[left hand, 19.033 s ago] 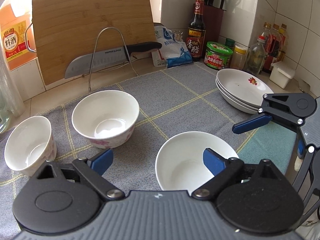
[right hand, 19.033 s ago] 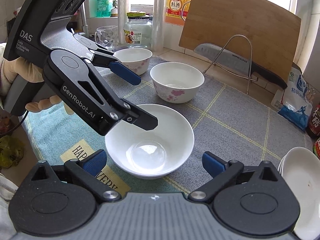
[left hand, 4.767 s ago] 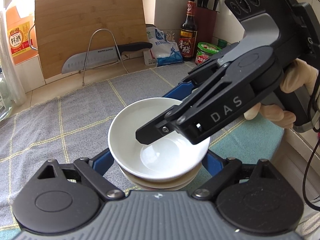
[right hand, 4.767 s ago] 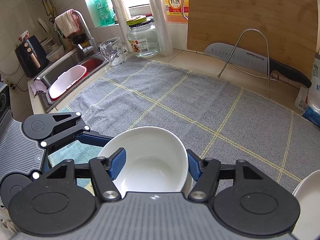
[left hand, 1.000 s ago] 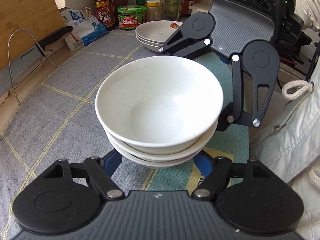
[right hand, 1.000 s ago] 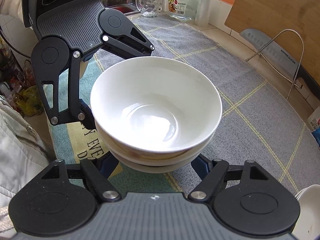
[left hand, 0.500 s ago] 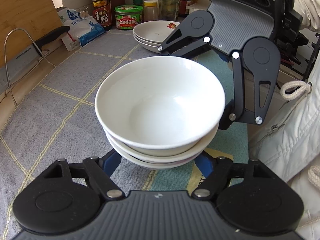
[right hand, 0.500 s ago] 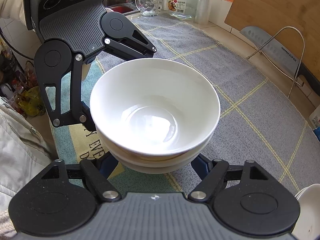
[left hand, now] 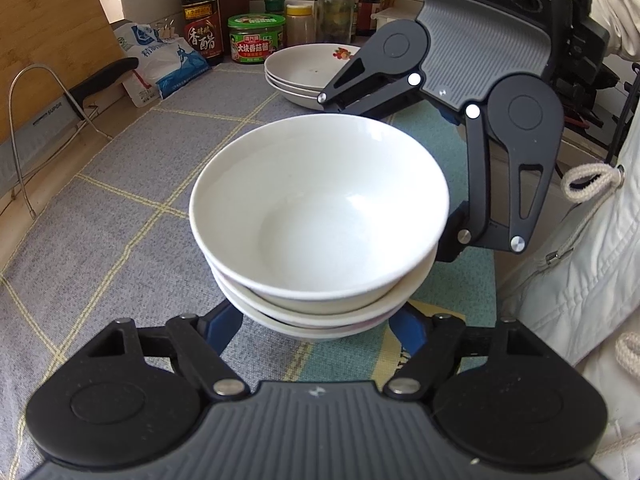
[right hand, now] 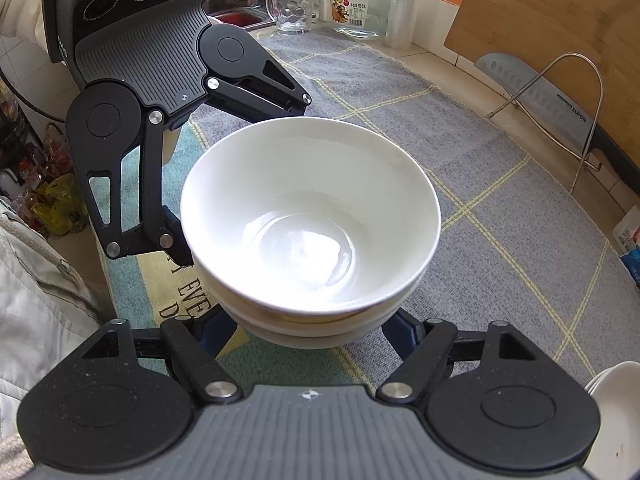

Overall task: Organize plates and bowls
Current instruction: 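Lift and carry the bowl stack with both grippers toward the stacked plates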

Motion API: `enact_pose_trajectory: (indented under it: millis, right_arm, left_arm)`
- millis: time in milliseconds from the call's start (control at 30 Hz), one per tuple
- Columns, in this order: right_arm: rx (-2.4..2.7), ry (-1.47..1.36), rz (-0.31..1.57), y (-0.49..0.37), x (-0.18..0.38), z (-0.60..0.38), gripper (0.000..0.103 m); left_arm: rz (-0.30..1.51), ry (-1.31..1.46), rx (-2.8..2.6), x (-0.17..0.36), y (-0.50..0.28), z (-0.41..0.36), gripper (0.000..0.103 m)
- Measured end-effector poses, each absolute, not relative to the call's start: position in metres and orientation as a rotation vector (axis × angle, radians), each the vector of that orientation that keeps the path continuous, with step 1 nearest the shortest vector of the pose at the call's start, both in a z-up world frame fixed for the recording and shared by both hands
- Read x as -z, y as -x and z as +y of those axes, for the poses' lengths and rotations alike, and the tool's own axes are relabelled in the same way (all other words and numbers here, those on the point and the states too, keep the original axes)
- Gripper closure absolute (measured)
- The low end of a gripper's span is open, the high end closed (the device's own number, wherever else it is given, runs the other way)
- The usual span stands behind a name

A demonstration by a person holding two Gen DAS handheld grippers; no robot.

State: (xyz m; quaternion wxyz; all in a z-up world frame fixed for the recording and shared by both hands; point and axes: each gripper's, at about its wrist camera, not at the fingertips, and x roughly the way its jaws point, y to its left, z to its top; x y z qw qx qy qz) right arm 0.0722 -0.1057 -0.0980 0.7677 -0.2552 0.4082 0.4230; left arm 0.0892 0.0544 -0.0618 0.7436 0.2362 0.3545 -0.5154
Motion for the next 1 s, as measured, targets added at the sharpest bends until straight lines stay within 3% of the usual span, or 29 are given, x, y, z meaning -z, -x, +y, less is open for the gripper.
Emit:
enact_pose_trajectory:
  millis: [500, 1000]
  right_arm:
    - [-0.912, 0.562, 0.848, -0.078, 0.065, -0.163, 0.021]
    - [-0.802, 0.553, 0.810, -0.094, 0.040, -0.281, 0.021]
  left_arm:
    - [0.718, -0.516, 1.102, 0.035, -0.098, 0.007, 0.024]
    - [0.619, -0.545, 1.159, 0.032, -0.128, -0.108, 0.024]
